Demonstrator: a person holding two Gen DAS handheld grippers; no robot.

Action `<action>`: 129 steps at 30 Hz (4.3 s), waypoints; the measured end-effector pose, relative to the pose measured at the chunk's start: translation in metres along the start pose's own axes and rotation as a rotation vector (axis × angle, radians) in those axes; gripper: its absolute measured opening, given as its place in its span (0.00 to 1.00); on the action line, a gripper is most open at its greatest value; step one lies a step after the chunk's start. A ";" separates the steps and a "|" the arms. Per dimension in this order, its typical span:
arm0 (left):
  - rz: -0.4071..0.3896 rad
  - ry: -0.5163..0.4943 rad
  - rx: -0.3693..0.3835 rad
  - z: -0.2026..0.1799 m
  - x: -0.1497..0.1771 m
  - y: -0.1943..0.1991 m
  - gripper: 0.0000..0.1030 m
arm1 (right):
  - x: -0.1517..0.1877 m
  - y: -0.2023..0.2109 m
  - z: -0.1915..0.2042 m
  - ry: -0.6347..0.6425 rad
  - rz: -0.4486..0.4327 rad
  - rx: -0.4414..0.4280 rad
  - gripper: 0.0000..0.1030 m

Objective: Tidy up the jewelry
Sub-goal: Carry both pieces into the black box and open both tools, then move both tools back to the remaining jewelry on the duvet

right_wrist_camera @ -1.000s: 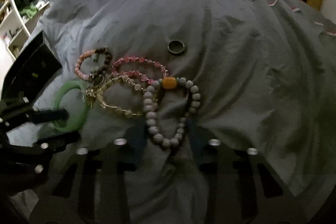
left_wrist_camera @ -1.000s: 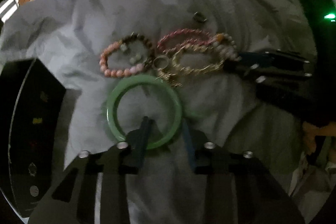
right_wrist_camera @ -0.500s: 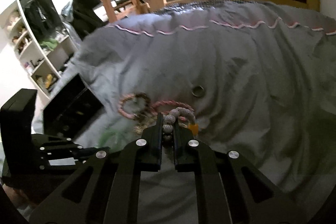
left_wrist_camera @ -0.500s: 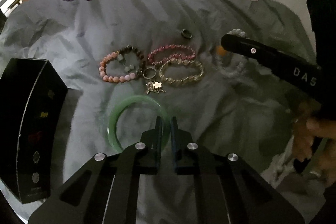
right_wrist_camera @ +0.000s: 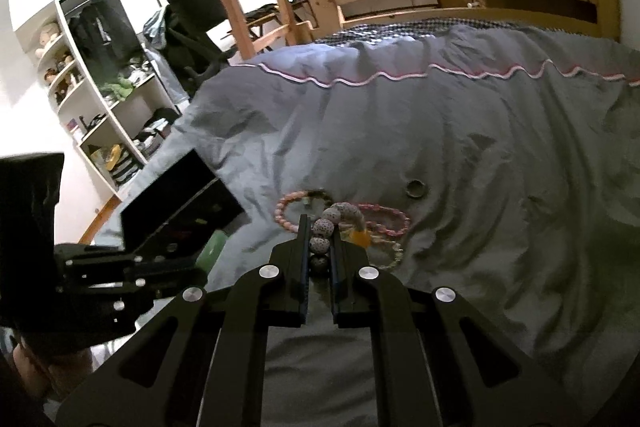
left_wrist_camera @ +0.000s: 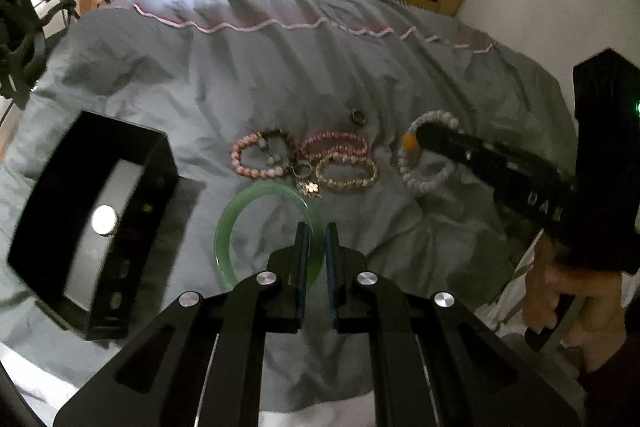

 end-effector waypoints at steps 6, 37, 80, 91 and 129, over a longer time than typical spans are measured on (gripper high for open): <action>-0.026 0.018 -0.052 0.019 -0.011 0.027 0.08 | -0.011 0.004 0.032 0.053 -0.010 -0.028 0.09; 0.012 0.358 -0.229 0.182 -0.010 0.052 0.10 | 0.020 -0.153 0.200 0.090 0.207 -0.272 0.09; -0.196 0.238 -0.226 0.148 -0.036 0.072 0.89 | -0.029 -0.073 0.065 0.367 0.109 0.148 0.96; -0.147 0.115 -0.207 0.100 -0.025 0.031 0.94 | 0.005 -0.035 0.007 0.387 0.122 0.210 0.96; 0.114 0.001 -0.041 0.039 -0.019 -0.151 0.13 | 0.059 -0.092 -0.069 0.104 0.284 0.112 0.17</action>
Point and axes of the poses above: each gripper's, at about its wrist camera, not at the fingertips, and y roughly against the way its jaws point, z to its left, x to its underside, the point moved 7 cm from there along -y, roughly the way its jaws point, and after that the axes turned 12 degrees about -z, right-handed, at the moved point
